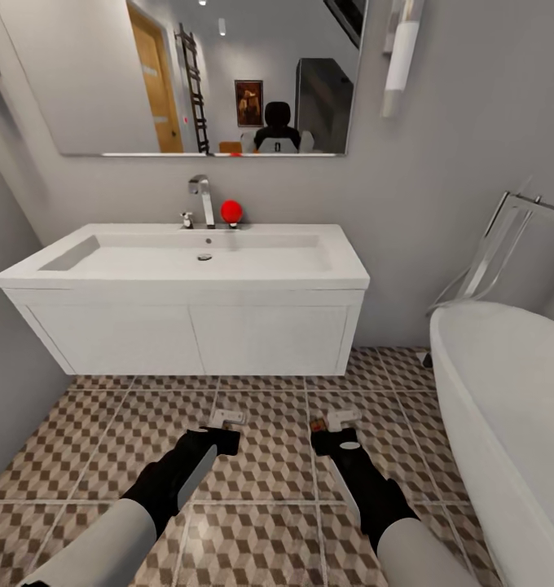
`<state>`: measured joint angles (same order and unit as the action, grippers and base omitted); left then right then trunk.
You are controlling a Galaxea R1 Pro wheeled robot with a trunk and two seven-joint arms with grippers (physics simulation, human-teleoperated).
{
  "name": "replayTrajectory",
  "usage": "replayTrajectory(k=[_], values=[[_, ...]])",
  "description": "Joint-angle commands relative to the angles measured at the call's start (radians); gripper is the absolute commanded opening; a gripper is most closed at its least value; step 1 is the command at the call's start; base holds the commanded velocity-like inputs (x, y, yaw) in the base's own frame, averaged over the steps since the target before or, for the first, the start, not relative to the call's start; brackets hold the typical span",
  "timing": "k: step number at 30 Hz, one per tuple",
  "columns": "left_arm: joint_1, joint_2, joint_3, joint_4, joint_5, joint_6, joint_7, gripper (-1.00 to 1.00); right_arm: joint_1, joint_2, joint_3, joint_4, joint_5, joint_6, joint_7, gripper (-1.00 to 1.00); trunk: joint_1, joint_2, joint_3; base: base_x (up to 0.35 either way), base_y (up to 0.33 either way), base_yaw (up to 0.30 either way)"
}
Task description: Take the four mousetraps from the cabinet in the bathroom and place them on the bathroom floor. Make sure all four end up on the same floor surface, and ensure that at least two of them are either under or directly next to the same bathroom sink.
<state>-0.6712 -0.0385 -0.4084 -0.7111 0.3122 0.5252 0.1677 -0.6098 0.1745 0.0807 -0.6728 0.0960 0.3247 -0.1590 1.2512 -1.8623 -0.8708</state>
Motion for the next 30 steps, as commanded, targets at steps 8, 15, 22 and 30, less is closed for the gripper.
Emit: replayTrajectory(k=[8,15,22,30], values=[[-0.001,-0.001,-0.004,-0.001,0.007,0.004,0.009,-1.0,-0.001,0.0,0.002,-0.003,0.01,0.008,-0.002,-1.0,0.031,-0.057,-0.039,0.0,0.0,0.0],[-0.001,-0.002,-0.006,-0.001,0.007,0.004,0.009,-1.0,-0.001,0.0,0.002,-0.002,0.01,0.008,-0.002,-1.0,0.057,-0.106,-0.072,0.0,0.0,0.0],[-0.001,-0.003,-0.01,-0.002,0.007,0.004,0.009,-1.0,0.0,0.0,0.002,-0.003,0.01,0.007,-0.001,-1.0,0.084,-0.155,-0.104,0.0,0.0,0.0],[-0.001,-0.004,-0.01,-0.002,0.007,0.004,0.009,-1.0,0.0,0.0,0.0,-0.026,0.009,-0.07,0.091,-1.0,0.115,-0.211,-0.142,0.0,0.0,0.0]])
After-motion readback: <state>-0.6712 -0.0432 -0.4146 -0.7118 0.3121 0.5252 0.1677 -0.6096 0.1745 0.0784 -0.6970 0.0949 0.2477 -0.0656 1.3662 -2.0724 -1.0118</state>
